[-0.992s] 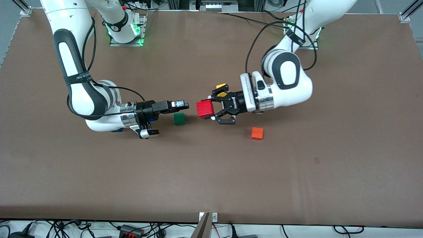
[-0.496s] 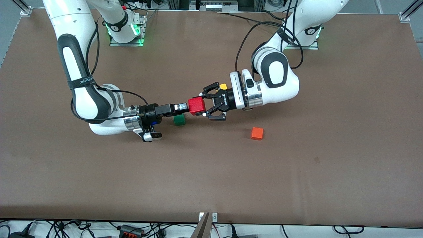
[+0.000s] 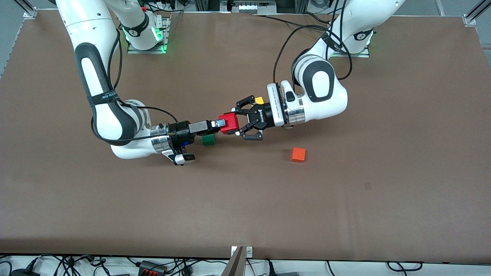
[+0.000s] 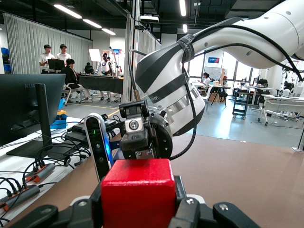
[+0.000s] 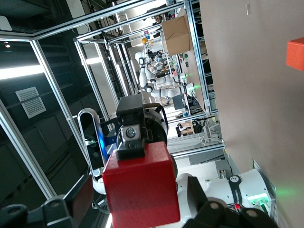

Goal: Pass red block to right arm, stack on blue
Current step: 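Grasp the red cube with the right gripper from the left gripper, then open the left gripper and carry the red cube toward the blue cube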

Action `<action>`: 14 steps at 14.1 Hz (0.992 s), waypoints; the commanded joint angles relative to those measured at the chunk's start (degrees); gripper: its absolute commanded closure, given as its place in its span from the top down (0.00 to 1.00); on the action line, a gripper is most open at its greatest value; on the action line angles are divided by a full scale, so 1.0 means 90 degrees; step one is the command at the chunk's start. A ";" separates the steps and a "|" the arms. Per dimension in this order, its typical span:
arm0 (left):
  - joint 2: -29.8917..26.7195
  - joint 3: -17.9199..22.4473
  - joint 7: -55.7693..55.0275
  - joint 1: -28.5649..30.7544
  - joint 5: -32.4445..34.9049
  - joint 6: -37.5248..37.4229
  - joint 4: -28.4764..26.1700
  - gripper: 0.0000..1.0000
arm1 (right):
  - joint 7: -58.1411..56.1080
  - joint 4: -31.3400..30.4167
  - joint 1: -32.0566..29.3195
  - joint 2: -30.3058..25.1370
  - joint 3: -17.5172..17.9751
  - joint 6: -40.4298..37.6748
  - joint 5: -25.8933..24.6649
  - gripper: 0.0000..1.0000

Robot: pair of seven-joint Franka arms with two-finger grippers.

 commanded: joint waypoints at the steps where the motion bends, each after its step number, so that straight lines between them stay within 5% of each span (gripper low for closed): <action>1: -0.0008 -0.0035 0.0514 -0.0039 -0.0310 0.0268 0.0070 0.00 | -0.0040 0.0226 0.0038 0.0124 0.0007 -0.0070 0.0111 0.68; 2: -0.0008 -0.0035 0.0514 -0.0039 -0.0310 0.0268 0.0070 0.00 | -0.0069 0.0256 0.0038 0.0125 0.0007 -0.0051 0.0091 0.56; 3: -0.0018 -0.0035 0.0514 -0.0039 -0.0310 0.0268 0.0070 0.00 | -0.0059 0.0256 0.0038 0.0125 0.0007 -0.0060 0.0101 0.29; 4: -0.0009 -0.0035 0.0514 -0.0029 -0.0300 0.0268 0.0070 0.00 | -0.0117 0.0256 0.0038 0.0115 -0.0002 -0.0060 0.0082 0.17; 7: -0.0008 -0.0035 0.0504 -0.0029 -0.0310 0.0268 0.0070 0.04 | -0.0167 0.0256 0.0038 0.0115 -0.0002 -0.0060 0.0091 0.04; 9: 0.0001 -0.0035 0.0504 -0.0049 -0.0300 0.0258 0.0070 0.96 | -0.0167 0.0256 0.0029 0.0115 -0.0002 -0.0070 0.0091 0.02; 14: -0.0028 -0.0045 0.0426 0.0000 -0.0300 0.0249 0.0070 1.00 | -0.0050 0.0479 -0.0020 0.0086 -0.0041 -0.0080 0.0072 0.00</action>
